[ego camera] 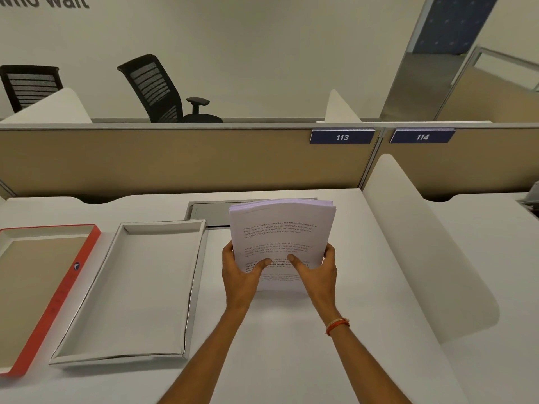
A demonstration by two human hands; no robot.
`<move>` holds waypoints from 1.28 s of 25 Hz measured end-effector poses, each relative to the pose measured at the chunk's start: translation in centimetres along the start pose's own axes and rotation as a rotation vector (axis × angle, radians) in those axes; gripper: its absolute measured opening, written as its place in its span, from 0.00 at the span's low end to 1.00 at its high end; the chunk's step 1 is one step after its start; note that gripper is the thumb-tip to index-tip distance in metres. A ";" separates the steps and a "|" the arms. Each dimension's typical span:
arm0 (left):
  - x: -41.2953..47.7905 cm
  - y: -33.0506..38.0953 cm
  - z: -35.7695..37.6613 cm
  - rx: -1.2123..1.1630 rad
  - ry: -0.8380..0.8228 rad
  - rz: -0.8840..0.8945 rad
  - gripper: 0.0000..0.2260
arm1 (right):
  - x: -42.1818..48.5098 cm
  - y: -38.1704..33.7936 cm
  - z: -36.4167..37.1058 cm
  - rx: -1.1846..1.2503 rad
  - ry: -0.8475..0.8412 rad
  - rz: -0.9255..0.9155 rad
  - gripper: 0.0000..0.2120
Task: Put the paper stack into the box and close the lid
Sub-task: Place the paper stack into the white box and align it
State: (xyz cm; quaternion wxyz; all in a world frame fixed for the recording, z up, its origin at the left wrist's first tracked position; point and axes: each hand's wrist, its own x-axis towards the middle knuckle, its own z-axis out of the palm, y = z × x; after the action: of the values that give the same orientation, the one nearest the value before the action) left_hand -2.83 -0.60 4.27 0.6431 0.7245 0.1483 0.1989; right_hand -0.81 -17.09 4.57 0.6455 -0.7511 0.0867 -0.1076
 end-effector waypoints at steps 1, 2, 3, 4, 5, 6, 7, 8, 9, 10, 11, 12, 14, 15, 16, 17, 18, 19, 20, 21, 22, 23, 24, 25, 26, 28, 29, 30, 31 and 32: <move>0.1 0.0 0.0 -0.003 -0.001 -0.004 0.35 | 0.0 -0.1 0.1 0.018 0.010 0.000 0.35; 0.1 0.0 0.0 -0.008 -0.003 -0.007 0.34 | 0.1 -0.2 0.2 0.032 0.018 0.000 0.35; 0.1 0.1 0.0 -0.015 -0.005 -0.006 0.34 | 0.0 -0.3 0.3 0.043 0.026 -0.002 0.35; 0.1 0.1 0.0 -0.023 -0.007 -0.001 0.33 | -0.1 -0.4 0.4 0.052 0.034 -0.007 0.36; 0.0 0.1 0.0 -0.032 -0.009 0.004 0.33 | -0.1 -0.5 0.6 0.061 0.041 -0.014 0.36; 0.0 0.1 0.0 -0.039 -0.008 0.008 0.32 | -0.2 -0.5 0.7 0.069 0.046 -0.021 0.36; 0.0 0.1 -0.1 -0.045 -0.007 0.009 0.32 | -0.2 -0.5 0.9 0.076 0.049 -0.026 0.36; 0.0 0.1 -0.1 -0.050 -0.006 0.010 0.31 | -0.2 -0.5 1.0 0.077 0.052 -0.029 0.36; 0.0 0.1 -0.2 -0.054 -0.005 0.010 0.31 | -0.2 -0.5 1.0 0.076 0.057 -0.029 0.35; 0.0 0.1 -0.2 -0.059 -0.001 0.009 0.32 | -0.2 -0.5 1.1 0.077 0.060 -0.026 0.34; 0.1 0.0 -0.2 -0.064 0.005 0.004 0.32 | -0.2 -0.5 1.2 0.082 0.062 -0.021 0.34; 0.1 0.0 -0.2 -0.071 0.009 -0.005 0.32 | -0.2 -0.4 1.3 0.090 0.062 -0.018 0.34; 0.0 -0.1 -0.2 -0.075 0.010 -0.026 0.31 | -0.5 -0.4 1.4 0.105 0.065 -0.017 0.34; 0.0 -0.1 -0.2 -0.066 0.009 -0.036 0.29 | -0.5 -0.4 1.5 0.110 0.066 -0.017 0.34; 0.0 -0.2 -0.2 -0.055 0.007 -0.042 0.27 | -0.6 -0.4 1.6 0.113 0.067 -0.017 0.34; 0.0 -0.1 -0.1 -0.045 0.007 -0.046 0.26 | -0.5 -0.4 1.6 0.114 0.069 -0.017 0.33; 0.0 -0.1 -0.1 -0.037 0.010 -0.049 0.26 | -0.5 -0.4 1.7 0.112 0.073 -0.014 0.33; 0.0 0.1 0.0 -0.026 0.016 -0.051 0.25 | -0.4 -0.6 1.7 0.109 0.078 -0.009 0.32; 0.1 0.4 0.1 -0.015 0.022 -0.054 0.25 | -0.4 -0.9 1.8 0.104 0.082 -0.003 0.32; 0.1 0.7 0.3 -0.004 0.028 -0.061 0.24 | -0.2 -1.3 1.9 0.097 0.084 0.007 0.31; 0.2 1.0 0.4 0.007 0.031 -0.073 0.23 | -0.1 -1.6 2.0 0.088 0.084 0.022 0.31; 0.4 1.4 0.4 0.020 0.031 -0.088 0.23 | 0.1 -2.0 2.1 0.077 0.082 0.040 0.30; 0.6 1.7 0.4 0.039 0.028 -0.104 0.23 | 0.3 -2.3 2.1 0.060 0.078 0.060 0.29; 0.8 2.1 0.4 0.065 0.024 -0.121 0.22 | 0.6 -2.8 2.1 0.032 0.072 0.080 0.28; 1.1 2.6 0.3 0.100 0.019 -0.141 0.22 | 0.8 -3.3 2.1 -0.014 0.064 0.103 0.28; 1.7 3.4 0.1 0.191 0.014 -0.181 0.22 | 1.5 -4.5 2.0 -0.146 0.046 0.149 0.29; 2.0 3.8 -0.1 0.237 0.009 -0.199 0.22 | 1.8 -5.1 2.0 -0.228 0.032 0.170 0.29; 2.3 4.2 -0.3 0.281 -0.001 -0.219 0.23 | 2.2 -5.7 2.0 -0.311 0.011 0.193 0.30; 2.5 4.5 -0.6 0.323 -0.018 -0.239 0.23 | 2.5 -6.1 2.0 -0.382 -0.020 0.221 0.30; 2.7 4.7 -0.9 0.360 -0.040 -0.256 0.23 | 2.8 -6.5 2.0 -0.433 -0.062 0.252 0.31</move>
State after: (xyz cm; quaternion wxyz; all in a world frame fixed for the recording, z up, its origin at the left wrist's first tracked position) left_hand -1.04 0.86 9.28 0.5264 0.8066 0.2593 0.0715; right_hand 2.39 -14.97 10.80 0.4804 -0.8580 0.1809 0.0181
